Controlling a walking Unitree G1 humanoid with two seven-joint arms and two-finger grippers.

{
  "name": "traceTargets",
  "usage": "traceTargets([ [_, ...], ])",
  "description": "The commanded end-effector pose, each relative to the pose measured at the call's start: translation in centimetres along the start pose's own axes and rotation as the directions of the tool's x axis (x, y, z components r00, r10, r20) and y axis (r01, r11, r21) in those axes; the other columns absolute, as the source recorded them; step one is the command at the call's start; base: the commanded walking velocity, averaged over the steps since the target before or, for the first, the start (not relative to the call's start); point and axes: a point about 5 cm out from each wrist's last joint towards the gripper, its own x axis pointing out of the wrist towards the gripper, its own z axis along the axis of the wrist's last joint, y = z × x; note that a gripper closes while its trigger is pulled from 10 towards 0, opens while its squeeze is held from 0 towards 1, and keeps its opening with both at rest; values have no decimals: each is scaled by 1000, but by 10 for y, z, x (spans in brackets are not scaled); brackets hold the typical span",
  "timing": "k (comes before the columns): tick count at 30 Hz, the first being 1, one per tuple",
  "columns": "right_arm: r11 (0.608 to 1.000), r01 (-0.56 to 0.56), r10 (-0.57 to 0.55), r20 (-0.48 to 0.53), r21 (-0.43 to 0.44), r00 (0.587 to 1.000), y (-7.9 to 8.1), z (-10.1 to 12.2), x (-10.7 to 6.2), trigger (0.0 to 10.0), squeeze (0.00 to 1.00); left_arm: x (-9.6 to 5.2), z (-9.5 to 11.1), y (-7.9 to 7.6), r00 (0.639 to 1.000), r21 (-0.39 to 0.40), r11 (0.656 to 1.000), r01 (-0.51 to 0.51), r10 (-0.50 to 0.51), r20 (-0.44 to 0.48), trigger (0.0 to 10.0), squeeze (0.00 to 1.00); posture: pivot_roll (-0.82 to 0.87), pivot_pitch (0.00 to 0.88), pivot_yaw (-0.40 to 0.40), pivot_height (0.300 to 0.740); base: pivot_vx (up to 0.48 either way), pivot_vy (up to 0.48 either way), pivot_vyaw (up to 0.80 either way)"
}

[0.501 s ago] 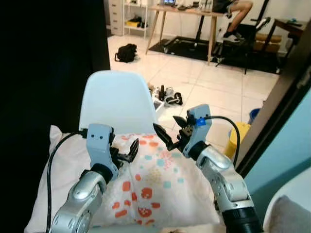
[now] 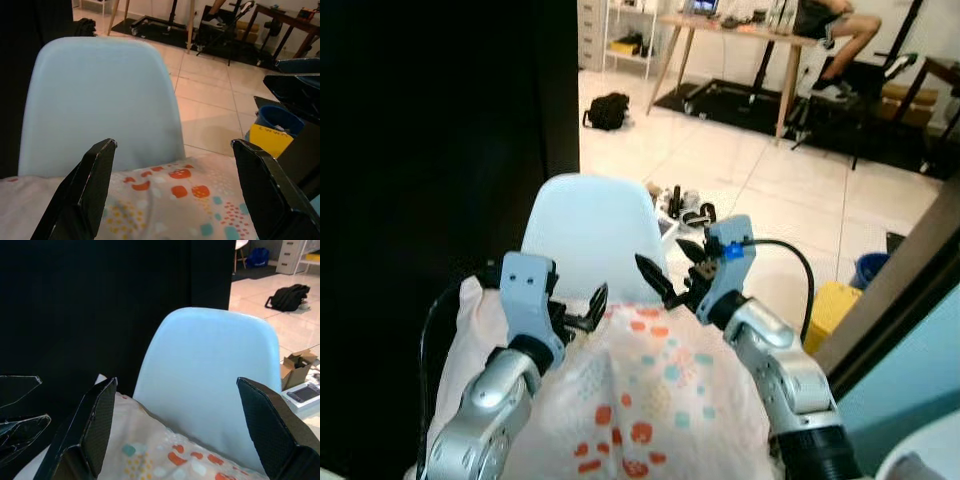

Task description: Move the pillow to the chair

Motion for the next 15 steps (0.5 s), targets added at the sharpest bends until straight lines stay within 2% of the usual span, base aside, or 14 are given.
traceTargets([
  [1,1000,10,-10,-17,-10,1000,-2,-2,2,10000,0,0,-3,5,1000,25,999,-25,25,-16,10000,0,-24,0,-84,740,0,0,0],
  [9,999,44,-44,-24,0,999,-6,-3,2,10000,0,-1,-5,6,999,34,999,-30,31,-31,10000,0,-22,0,-83,740,0,0,0],
  [15,998,60,-60,-33,7,998,-8,-4,2,10000,0,-1,-5,6,999,54,998,-24,26,-35,10000,0,-23,0,-81,740,-402,0,0],
])
